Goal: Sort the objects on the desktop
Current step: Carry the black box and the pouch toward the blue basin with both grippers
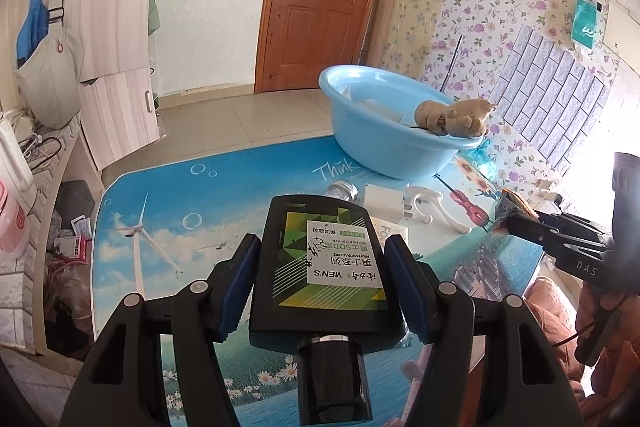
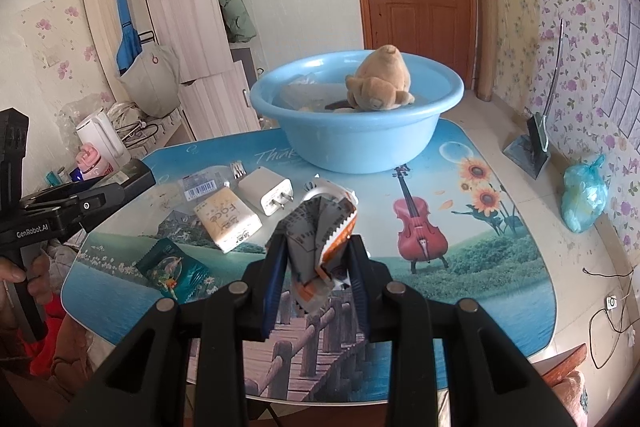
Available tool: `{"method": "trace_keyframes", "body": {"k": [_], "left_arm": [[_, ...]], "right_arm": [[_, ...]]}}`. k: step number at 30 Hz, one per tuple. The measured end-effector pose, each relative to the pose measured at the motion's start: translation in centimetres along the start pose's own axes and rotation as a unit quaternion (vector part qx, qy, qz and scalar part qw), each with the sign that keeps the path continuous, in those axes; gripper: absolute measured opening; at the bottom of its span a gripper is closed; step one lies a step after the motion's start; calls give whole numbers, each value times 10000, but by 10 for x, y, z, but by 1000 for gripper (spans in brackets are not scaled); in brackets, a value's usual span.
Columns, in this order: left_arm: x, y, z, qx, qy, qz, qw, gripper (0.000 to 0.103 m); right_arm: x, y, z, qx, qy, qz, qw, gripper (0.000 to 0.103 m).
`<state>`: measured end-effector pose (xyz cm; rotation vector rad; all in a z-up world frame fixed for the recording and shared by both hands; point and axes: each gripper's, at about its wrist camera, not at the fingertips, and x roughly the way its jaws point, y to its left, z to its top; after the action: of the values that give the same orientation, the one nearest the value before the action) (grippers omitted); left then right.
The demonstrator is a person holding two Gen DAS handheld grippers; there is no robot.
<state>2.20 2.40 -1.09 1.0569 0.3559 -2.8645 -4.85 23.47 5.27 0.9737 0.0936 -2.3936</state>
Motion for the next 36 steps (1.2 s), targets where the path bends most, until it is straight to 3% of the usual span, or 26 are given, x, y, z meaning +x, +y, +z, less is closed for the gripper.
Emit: {"method": "trace_keyframes", "body": {"k": [9, 10, 11, 14, 16, 19, 20, 23, 24, 28, 33, 36], "left_arm": [[-7, -10, 12, 103, -94, -57, 9999, 61], [-9, -10, 14, 111, -145, 18, 9998, 49], [-10, -10, 16, 114, -192, 40, 9997, 21], [-15, -9, 27, 75, -255, -96, 9996, 20], [-12, -12, 30, 186, -254, 53, 9995, 20], [1, -12, 26, 183, 3, -37, 9998, 25], [6, -12, 21, 192, 69, -59, 9998, 32], [23, -12, 1, 352, 443, -135, 9983, 75], [27, -12, -6, 430, 540, -126, 9975, 82], [40, -6, -34, 667, 924, 7, 9935, 82], [22, -7, -49, 831, 868, -449, 9917, 83], [11, -19, -60, 1190, 861, -779, 9861, 94]], "right_arm": [[-8, 1, 8, -24, -115, 52, 9999, 30], [-10, 1, 10, -24, -143, 57, 9999, 30], [-11, 0, 11, -23, -168, 63, 9998, 30], [-15, 0, 17, -18, -259, 78, 9996, 30], [-17, 0, 20, -37, -309, 97, 9995, 30], [-11, -2, 21, -5, -270, 126, 9996, 30], [-9, -3, 21, 11, -246, 134, 9996, 30], [-4, -5, 17, 52, -163, 139, 9998, 30], [-3, -7, 15, 65, -142, 133, 9998, 30], [-2, -13, 12, 138, -95, 80, 9998, 30], [-1, -15, 8, 165, -46, 31, 9998, 30], [1, -12, 7, 142, -2, 35, 9999, 30]]}}
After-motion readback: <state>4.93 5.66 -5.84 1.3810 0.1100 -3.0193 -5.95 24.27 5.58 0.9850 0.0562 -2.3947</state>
